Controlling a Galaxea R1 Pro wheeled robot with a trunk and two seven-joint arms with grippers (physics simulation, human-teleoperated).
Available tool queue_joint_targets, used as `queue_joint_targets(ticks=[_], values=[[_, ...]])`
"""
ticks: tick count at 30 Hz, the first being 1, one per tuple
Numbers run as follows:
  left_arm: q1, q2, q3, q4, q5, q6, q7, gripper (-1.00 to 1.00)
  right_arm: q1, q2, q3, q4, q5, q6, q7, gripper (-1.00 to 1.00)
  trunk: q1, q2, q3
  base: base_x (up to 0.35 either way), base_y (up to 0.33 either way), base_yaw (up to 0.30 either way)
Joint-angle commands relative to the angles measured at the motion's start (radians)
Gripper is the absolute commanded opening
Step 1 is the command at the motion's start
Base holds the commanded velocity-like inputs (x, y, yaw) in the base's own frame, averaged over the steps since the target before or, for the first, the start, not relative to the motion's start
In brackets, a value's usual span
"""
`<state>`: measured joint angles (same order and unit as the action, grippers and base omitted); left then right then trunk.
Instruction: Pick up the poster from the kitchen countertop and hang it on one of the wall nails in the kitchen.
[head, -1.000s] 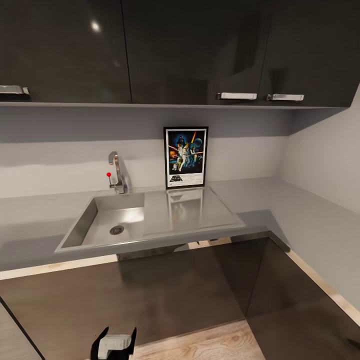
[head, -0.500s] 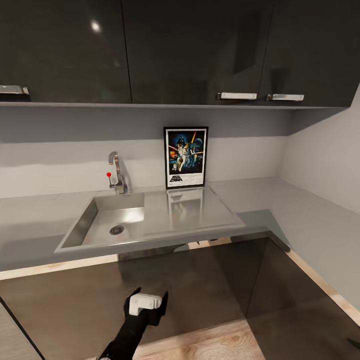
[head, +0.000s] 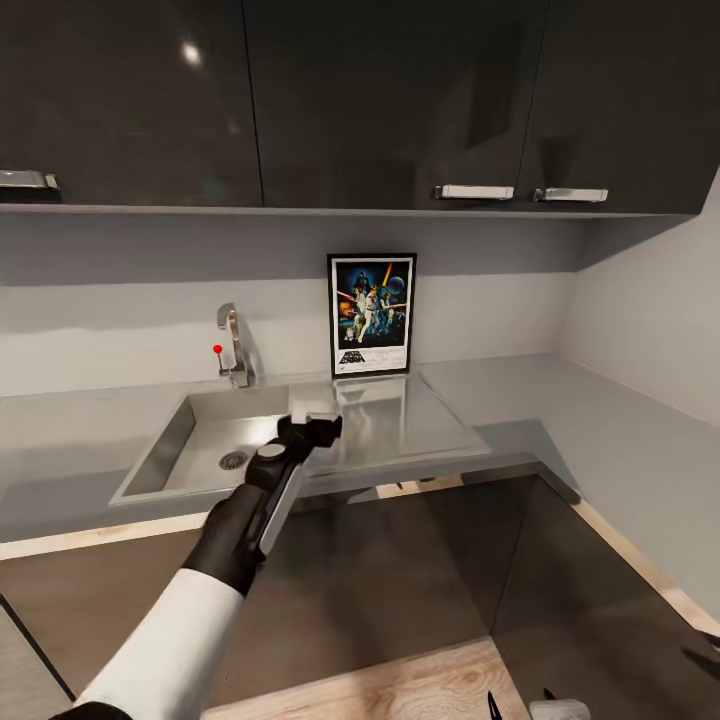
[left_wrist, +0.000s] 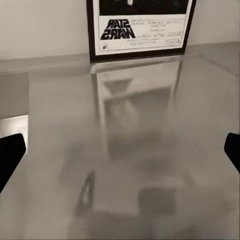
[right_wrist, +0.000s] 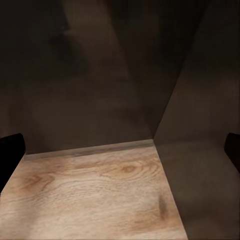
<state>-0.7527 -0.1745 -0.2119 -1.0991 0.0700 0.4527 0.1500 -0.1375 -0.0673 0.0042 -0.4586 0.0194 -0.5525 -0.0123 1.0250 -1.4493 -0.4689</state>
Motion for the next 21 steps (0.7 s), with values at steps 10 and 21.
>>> queue_joint_targets(ticks=[10, 21], values=[[-0.13, 0.0, 0.009, 0.326, 0.037, -0.157, 0.02, 1.0, -0.001, 0.0, 0.0, 0.006, 0.003, -0.032, 0.0, 1.0, 0.0, -0.001, -0.001, 0.0, 0.0, 0.0], [-0.135, 0.0, 0.014, 0.339, 0.039, -0.209, 0.021, 1.0, -0.001, 0.0, 0.0, 0.007, 0.004, -0.033, 0.0, 1.0, 0.0, -0.001, -0.001, 0.024, -0.002, 0.0]])
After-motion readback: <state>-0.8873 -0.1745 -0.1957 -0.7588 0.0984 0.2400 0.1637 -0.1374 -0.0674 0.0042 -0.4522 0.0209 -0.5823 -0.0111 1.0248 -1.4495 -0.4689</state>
